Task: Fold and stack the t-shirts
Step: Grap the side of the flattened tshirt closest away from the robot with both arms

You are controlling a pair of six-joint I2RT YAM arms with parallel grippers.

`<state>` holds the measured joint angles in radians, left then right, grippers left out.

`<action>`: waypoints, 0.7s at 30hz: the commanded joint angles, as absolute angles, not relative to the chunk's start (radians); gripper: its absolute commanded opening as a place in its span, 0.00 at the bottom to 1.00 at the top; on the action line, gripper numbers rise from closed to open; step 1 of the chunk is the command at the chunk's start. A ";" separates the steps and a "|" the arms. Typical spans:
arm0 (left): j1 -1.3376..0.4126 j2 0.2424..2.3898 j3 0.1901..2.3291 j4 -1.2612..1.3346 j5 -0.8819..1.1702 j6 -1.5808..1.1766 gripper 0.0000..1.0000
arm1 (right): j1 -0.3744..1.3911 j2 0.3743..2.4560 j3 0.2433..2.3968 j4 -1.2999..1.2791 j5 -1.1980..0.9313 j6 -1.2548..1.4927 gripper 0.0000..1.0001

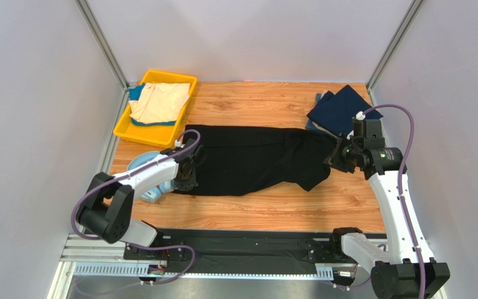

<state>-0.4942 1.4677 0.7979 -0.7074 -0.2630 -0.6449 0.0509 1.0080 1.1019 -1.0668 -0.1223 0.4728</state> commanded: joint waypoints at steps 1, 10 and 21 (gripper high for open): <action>-0.491 1.321 0.793 -0.729 -0.265 -0.647 0.00 | 0.043 0.982 1.178 -1.098 -0.126 0.453 0.00; -0.491 1.244 0.830 -0.787 -0.245 -0.627 0.00 | 0.041 0.948 1.206 -1.143 -0.106 0.439 0.00; -0.492 1.209 0.801 -0.828 -0.259 -0.630 0.00 | 0.040 0.832 1.256 -1.279 -0.028 0.485 0.00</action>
<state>-0.4942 1.2442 0.7982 -0.7940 -0.2447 -0.6376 0.0471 0.8852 1.2243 -1.2098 -0.0742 0.4572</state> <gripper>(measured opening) 0.006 0.014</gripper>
